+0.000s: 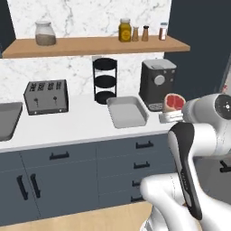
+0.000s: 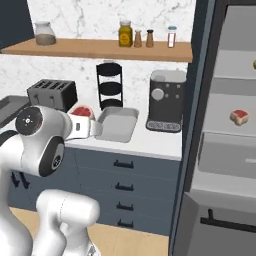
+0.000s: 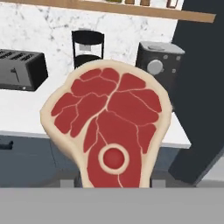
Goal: Place one potato and one steak in each tupperware on the nearby counter, to pack two identical lunches.
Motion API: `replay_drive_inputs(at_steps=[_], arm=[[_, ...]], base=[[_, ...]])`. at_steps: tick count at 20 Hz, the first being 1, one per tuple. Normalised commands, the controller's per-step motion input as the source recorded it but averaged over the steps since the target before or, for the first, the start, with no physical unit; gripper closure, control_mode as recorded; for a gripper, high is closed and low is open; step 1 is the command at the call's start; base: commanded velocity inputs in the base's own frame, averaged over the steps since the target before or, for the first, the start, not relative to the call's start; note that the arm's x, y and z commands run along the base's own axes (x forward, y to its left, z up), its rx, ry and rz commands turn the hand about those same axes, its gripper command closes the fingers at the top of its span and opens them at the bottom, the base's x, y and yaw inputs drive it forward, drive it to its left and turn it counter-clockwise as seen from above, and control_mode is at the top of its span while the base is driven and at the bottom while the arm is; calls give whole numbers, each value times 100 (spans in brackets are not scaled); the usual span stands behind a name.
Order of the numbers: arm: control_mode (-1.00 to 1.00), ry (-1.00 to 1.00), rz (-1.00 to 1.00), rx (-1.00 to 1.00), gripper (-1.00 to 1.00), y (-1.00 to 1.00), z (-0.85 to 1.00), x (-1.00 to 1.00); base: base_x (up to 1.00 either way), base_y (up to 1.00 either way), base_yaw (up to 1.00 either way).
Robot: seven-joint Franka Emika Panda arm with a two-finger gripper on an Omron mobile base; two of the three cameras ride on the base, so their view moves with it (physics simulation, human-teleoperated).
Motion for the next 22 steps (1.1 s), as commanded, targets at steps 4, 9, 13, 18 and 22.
replay_drive_inputs(at_steps=[4,9,13,18,22], arm=[[100,0,0,0,100,0,0,0],[-100,1,0,0,100,22,-33,27],[-100,19,0,0,100,21,-86,79],[-100,8,0,0,100,0,-57,82],[-100,5,0,2,100,-1,-35,55]], base=[[100,42,0],[52,37,0],[0,0,0],[0,0,0],[0,0,0]])
